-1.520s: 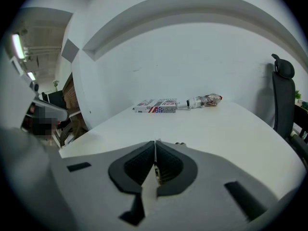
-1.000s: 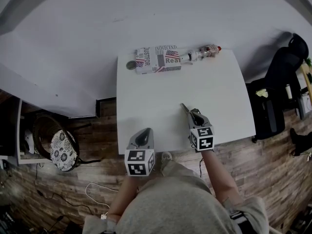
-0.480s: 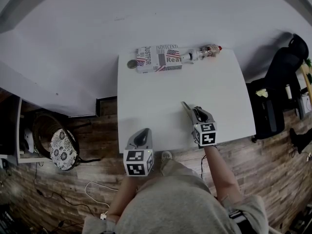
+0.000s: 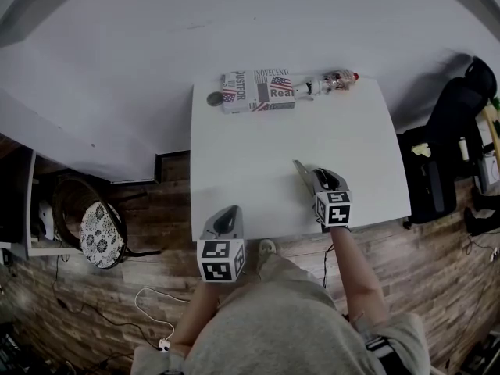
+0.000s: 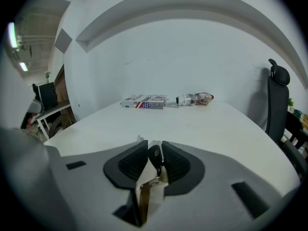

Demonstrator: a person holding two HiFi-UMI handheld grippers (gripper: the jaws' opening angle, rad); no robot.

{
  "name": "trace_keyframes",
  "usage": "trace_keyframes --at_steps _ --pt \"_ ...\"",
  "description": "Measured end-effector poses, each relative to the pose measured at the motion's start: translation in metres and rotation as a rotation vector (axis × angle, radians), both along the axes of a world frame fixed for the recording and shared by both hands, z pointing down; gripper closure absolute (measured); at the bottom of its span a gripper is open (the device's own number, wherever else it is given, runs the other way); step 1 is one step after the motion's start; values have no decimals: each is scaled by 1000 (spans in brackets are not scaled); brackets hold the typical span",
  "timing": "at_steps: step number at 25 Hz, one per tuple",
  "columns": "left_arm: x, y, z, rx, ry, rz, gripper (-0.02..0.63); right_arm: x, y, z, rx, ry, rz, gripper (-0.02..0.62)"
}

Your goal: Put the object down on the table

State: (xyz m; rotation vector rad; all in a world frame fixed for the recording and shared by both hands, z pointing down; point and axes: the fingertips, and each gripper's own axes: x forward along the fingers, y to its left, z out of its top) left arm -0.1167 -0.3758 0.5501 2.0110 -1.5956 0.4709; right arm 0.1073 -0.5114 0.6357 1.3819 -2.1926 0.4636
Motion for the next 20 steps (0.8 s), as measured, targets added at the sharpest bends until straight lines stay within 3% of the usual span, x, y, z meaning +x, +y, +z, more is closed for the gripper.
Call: trace_keyframes --at_steps 9,20 --pt "-2 12 -1 -2 -7 6 596 12 -1 9 -28 -45 82 480" --pt "-6 40 -1 -8 -23 17 595 19 -1 8 -32 2 106 468"
